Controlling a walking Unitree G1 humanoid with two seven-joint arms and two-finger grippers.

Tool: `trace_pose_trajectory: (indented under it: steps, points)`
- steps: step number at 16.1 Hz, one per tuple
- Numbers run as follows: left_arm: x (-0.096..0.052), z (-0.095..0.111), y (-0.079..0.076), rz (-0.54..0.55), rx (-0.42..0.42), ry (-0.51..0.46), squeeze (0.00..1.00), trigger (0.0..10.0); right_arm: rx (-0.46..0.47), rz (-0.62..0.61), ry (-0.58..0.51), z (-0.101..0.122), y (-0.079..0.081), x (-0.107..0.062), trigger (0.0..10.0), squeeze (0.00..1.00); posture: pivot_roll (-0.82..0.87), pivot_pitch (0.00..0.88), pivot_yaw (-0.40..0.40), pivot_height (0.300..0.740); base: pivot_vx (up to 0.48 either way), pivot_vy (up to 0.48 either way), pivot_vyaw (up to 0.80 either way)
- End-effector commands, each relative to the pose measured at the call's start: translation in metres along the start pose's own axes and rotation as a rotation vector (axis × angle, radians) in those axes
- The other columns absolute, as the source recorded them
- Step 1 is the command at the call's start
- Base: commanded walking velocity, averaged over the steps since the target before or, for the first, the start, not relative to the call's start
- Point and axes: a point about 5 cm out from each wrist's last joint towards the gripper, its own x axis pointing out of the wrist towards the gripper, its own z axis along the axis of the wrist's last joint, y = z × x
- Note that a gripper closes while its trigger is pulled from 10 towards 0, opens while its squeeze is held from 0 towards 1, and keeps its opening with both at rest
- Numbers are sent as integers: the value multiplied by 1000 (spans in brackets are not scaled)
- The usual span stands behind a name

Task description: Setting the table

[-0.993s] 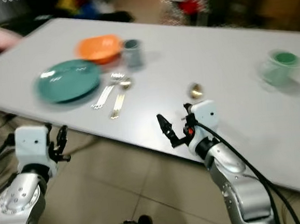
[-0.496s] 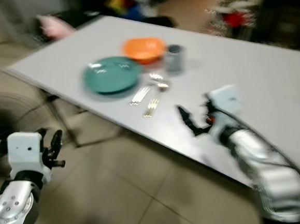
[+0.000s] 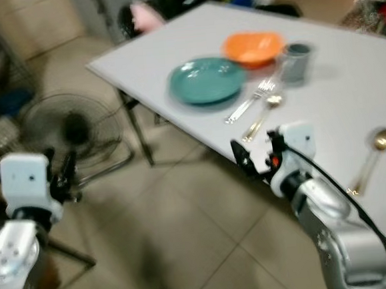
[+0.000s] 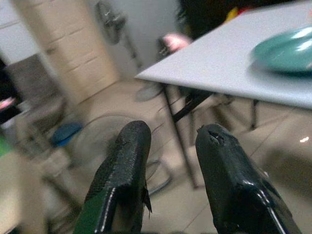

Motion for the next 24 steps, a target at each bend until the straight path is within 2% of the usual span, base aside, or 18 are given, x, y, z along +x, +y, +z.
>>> trace_pose_trajectory:
  steps: [1, 2, 3, 4, 5, 7, 9, 11, 13, 14, 15, 16, 18, 19, 21, 24]
  points:
    - [-5, -1, -2, 28, -1, 19, 0, 10000, 7, 15, -32, 9, 4, -3, 10000, 0, -80, 80, 137, 740, 0, 0, 800]
    - [-9, -9, -7, 67, -113, 42, 0, 10000, 50, 19, -53, 5, 6, -2, 10000, 0, -104, 88, 126, 740, 0, 0, 800]
    - [-9, -12, -7, 73, -130, 49, 0, 10000, 56, 21, -55, 3, 6, -1, 10000, 0, -104, 88, 126, 740, 0, 0, 800]
    - [-12, -30, -9, 60, -86, 107, 0, 10000, 40, -9, -14, -13, 6, 6, 10000, 0, -112, 75, 112, 740, 0, 0, 800]
    - [-13, -34, -9, 51, -71, 117, 0, 10000, 3, -11, 11, -19, 7, 12, 10000, 0, -104, 66, 108, 740, 0, 0, 800]
    - [-14, -34, -4, 58, -86, 116, 0, 10000, -32, 73, -10, -11, 13, 25, 10000, 0, -88, 40, 34, 740, 0, 0, 800]
    - [-16, -37, -3, 77, -94, 119, 0, 10000, -45, 88, -31, -6, 11, 30, 10000, 0, -84, 30, 7, 740, 0, 0, 800]
    - [-19, -36, -3, 100, -68, 105, 0, 10000, -32, 61, -65, -6, 5, 33, 10000, 0, -66, 8, -39, 740, 0, 0, 800]
    - [-18, -32, -4, 83, -35, 78, 0, 10000, -14, 24, -60, -14, 3, 31, 10000, 0, -57, 1, -30, 740, 0, 0, 800]
    - [-14, -26, -8, 31, -30, 56, 0, 10000, 27, -65, -46, -26, -1, 26, 10000, 0, -60, 4, 5, 740, 0, 0, 0]
    - [-10, -25, -12, 6, -29, 45, 0, 10000, 67, -103, -15, -34, 0, 24, 10000, 0, -66, 8, 23, 740, 0, 0, 0]
    - [-6, -24, -17, -31, -41, 36, 0, 10000, 51, -106, -21, -37, 4, 21, 10000, 0, -83, 11, 61, 740, 0, 0, 0]
    - [-3, -24, -22, -70, -19, 20, 0, 10000, 58, -83, -19, -40, 8, 17, 10000, 0, -89, 15, 81, 740, 0, 0, 0]
    - [0, -22, -22, -63, -26, 17, 0, 10000, 102, -54, -13, -42, 11, 12, 10000, 0, -91, 19, 99, 740, 0, 0, 0]
    - [0, -20, -20, -28, -87, 20, 0, 10000, 108, -41, -3, -45, 15, 9, 10000, 0, -88, 18, 103, 740, 126, 0, 0]
    - [-5, -23, -20, -10, -101, 25, 0, 10000, 104, -50, 7, -47, 15, 11, 10000, 0, -74, 17, 80, 740, 309, 0, 0]
